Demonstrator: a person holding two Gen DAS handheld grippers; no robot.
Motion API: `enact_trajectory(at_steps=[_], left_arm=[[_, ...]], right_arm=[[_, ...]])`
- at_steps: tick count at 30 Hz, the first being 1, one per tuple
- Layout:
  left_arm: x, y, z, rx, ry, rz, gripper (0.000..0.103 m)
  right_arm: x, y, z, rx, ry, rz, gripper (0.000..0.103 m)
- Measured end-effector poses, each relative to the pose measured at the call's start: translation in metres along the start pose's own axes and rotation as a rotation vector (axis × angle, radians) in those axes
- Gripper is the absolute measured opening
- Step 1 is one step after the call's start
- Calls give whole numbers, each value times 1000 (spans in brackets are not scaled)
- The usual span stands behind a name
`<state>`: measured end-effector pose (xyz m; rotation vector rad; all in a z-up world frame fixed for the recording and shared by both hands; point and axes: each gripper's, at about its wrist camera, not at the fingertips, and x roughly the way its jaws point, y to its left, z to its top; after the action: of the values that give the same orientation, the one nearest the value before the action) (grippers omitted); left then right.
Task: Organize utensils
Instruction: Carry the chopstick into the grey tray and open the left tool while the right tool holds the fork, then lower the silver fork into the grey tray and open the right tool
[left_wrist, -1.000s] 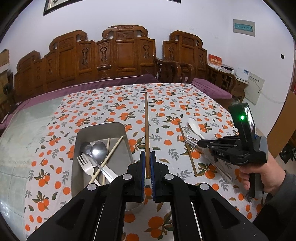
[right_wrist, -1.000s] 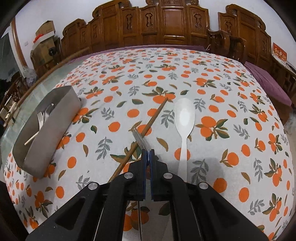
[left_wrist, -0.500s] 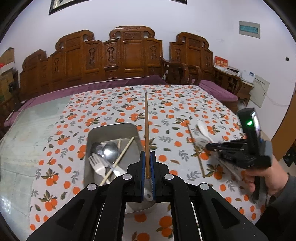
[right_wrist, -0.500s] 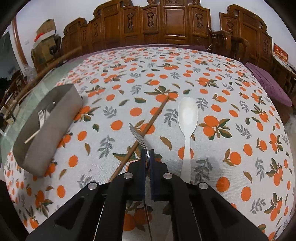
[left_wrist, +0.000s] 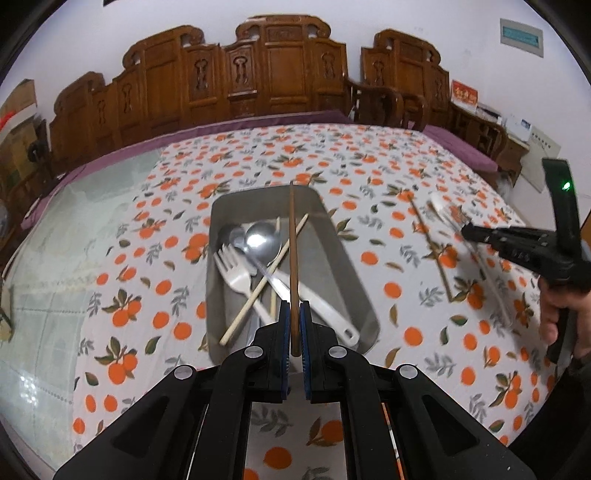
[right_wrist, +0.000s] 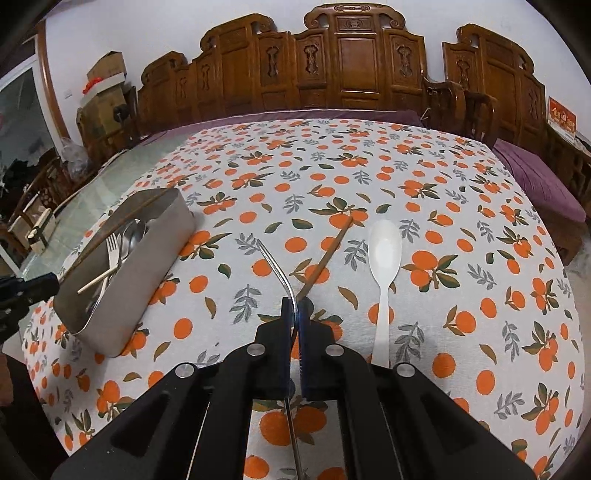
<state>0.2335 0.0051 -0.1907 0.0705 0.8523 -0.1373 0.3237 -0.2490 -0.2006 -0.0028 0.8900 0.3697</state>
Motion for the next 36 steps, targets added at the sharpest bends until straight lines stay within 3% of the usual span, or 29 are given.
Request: enact_trajectory(at_steps=[7,21,23,25,32,36], left_arm=[[3,16,-7,-19,40,3,5],[16,16,0,-28,37,17,5],[17,18,0,-36,44,20,8],[14,21,1,-46,33,17,30],[-2,34,9,-74,-16,19,34],[-11,41,12,-75,-45,43,42]], right_arm=[[0,5,0,-10,1,-1,4],[-8,13,-1,-20,-17,24,4],[-12,16,0,-22,-24,33,4],[-19,21,2,-23,-36,48,4],[-37,49,14,-65,-69,81,4],[-41,71,22,-91,-86,96,4]])
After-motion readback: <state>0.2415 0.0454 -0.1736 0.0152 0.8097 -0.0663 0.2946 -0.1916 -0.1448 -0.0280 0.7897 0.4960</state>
